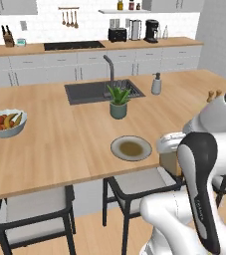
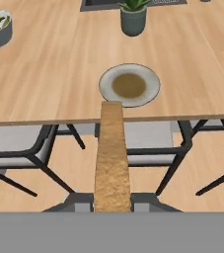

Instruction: Start the toaster. Once the lever pops up, take the bread to the plate on the dining counter.

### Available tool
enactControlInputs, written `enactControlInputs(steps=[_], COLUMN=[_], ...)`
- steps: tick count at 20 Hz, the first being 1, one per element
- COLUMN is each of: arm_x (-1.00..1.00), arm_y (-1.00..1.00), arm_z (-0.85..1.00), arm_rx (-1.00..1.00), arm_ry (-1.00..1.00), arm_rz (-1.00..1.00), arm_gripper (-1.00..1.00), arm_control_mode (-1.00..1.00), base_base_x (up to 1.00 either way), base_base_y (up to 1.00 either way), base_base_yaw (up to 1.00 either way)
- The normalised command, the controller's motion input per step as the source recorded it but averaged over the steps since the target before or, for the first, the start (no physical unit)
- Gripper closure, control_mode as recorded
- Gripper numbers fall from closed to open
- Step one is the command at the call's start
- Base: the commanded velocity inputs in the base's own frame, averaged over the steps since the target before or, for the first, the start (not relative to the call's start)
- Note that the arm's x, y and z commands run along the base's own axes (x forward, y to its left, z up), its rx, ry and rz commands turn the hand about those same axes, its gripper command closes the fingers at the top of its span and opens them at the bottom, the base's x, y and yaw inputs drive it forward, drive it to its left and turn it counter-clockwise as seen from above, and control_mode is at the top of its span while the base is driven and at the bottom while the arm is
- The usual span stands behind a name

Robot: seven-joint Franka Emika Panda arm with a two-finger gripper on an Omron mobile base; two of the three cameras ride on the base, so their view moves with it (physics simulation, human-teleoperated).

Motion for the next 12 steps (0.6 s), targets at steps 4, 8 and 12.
enactControlInputs(steps=[4,8,12], arm_x=[1.00,1.00,1.00], arm_y=[0.40,0.06,0.00], arm_z=[-0.27,-0.18,-0.12], arm_rx=[0.00,0.00,0.06], arm_ry=[0.00,0.00,0.00], arm_rz=[0.00,-0.05,-0.10], arm_gripper=[1.00,1.00,1.00], arm_control_mode=[-1.00,-1.00,-1.00], base_base_x=[0.00,0.00,0.00], base_base_y=[0.00,0.00,0.00], base_base_yaw=[0.00,0.00,0.00])
